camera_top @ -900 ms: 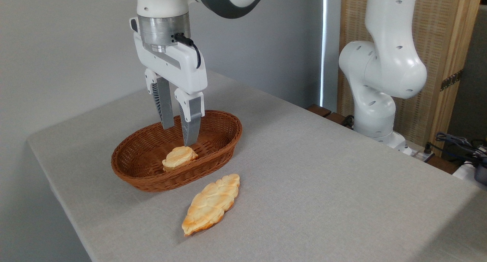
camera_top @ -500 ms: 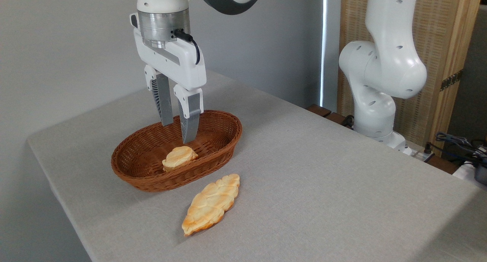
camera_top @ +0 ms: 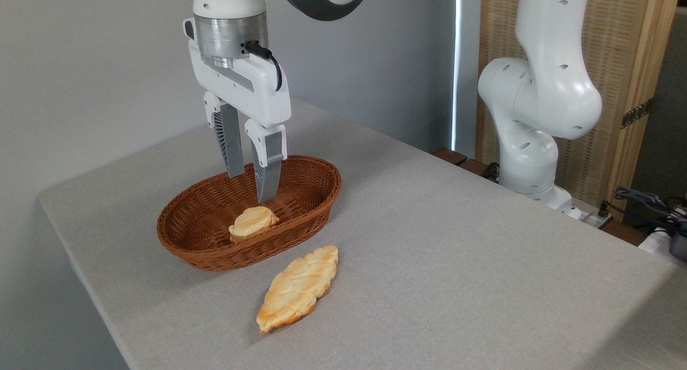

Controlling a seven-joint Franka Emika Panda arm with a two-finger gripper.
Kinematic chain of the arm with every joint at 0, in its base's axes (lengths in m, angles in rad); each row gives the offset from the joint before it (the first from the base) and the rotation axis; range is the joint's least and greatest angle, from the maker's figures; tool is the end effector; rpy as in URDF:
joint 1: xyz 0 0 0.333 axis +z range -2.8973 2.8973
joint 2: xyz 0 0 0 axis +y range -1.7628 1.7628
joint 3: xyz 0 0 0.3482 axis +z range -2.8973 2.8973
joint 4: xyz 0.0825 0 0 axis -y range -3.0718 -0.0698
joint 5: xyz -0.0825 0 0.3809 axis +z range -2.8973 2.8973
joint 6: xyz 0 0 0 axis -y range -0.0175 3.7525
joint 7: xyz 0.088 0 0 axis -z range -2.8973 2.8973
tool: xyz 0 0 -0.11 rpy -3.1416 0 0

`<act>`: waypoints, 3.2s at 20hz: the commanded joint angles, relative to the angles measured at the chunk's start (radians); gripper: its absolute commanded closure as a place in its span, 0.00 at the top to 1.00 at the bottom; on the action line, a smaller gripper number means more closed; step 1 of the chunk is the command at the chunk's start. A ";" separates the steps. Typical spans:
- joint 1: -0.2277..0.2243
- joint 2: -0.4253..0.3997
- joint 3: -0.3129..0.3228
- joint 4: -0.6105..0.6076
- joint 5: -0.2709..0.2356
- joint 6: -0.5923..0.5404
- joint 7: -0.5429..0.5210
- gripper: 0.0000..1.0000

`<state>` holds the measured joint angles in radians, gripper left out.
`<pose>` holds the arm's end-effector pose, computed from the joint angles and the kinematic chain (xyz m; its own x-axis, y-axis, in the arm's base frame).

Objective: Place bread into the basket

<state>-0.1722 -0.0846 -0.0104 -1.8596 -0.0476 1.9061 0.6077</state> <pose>0.5344 -0.1025 0.5930 0.7045 -0.6971 0.1331 -0.6993 -0.7138 -0.0369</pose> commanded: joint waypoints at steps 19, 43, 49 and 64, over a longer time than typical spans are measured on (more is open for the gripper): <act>0.171 0.137 0.023 -0.138 -0.047 0.225 -0.019 1.00; 0.165 0.220 -0.010 -0.127 -0.049 0.261 -0.002 0.46; 0.165 0.220 -0.010 -0.127 -0.049 0.261 0.009 0.46; 0.165 0.217 -0.020 -0.124 -0.040 0.260 0.010 0.33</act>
<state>-0.0080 0.1325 -0.0348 -1.9841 -0.0861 2.1544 0.6064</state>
